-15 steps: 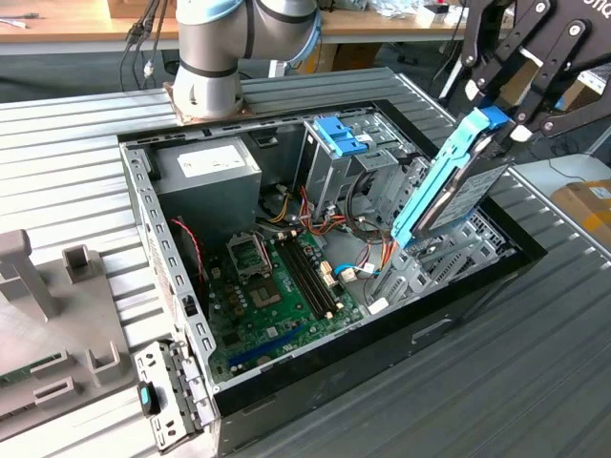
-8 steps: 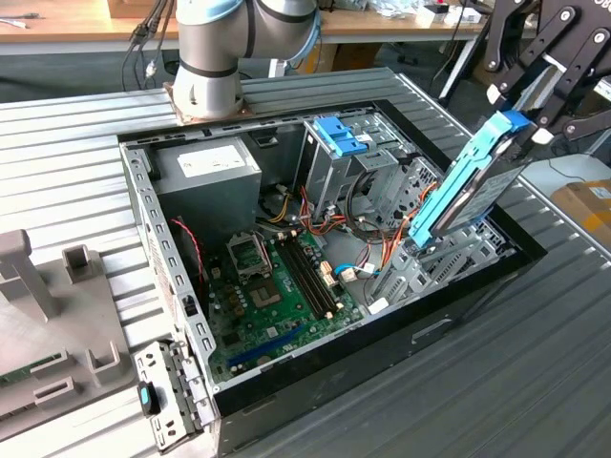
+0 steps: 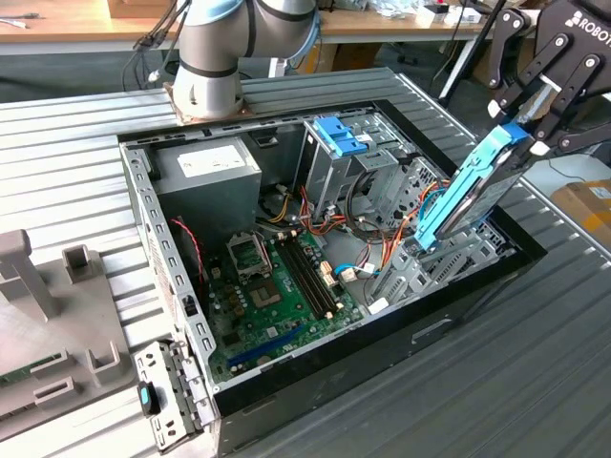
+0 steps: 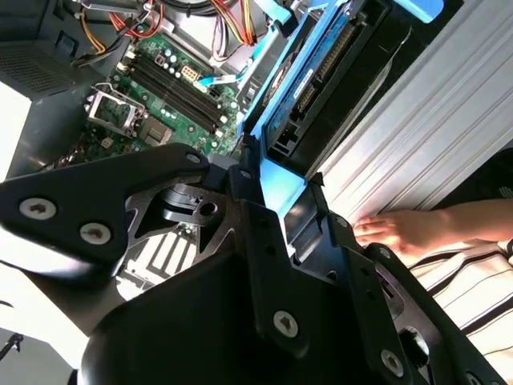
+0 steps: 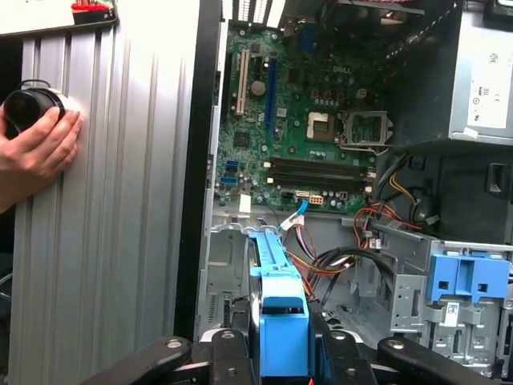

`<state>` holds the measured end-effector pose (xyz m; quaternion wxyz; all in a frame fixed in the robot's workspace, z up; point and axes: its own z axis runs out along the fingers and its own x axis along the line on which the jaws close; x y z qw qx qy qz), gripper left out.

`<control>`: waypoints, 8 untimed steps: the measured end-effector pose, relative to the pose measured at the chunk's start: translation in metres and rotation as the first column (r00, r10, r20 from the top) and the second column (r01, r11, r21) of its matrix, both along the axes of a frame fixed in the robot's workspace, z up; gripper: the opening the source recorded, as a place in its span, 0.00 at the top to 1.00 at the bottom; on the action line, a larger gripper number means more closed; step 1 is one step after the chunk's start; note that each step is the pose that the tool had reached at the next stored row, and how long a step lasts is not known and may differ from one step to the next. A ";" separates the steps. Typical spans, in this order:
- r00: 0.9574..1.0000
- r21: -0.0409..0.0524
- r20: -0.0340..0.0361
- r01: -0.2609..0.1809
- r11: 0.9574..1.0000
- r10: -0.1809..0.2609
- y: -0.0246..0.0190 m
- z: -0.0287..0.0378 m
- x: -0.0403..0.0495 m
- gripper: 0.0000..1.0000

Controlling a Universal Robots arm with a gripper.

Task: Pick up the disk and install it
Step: 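Insert the disk into the insertion slot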

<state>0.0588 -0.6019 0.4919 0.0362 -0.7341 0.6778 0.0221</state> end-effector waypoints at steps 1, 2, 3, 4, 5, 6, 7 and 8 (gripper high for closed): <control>1.000 0.000 0.000 -0.003 1.000 0.003 0.0001 -0.0022 0.0028 0.63; 1.000 0.000 0.000 -0.002 1.000 0.002 0.0000 -0.0040 0.0028 0.63; 1.000 0.000 0.000 -0.002 1.000 0.002 0.0000 -0.0073 0.0029 0.63; 1.000 0.000 0.000 -0.002 1.000 0.002 0.0001 -0.0089 0.0029 0.63; 1.000 0.000 0.000 -0.003 1.000 0.003 0.0000 -0.0115 0.0030 0.63; 1.000 0.000 0.000 -0.002 1.000 0.002 0.0001 -0.0119 0.0030 0.63; 1.000 0.000 0.000 -0.002 1.000 0.002 0.0001 -0.0119 0.0030 0.63; 1.000 0.000 0.000 -0.002 1.000 0.002 0.0002 -0.0120 0.0030 0.63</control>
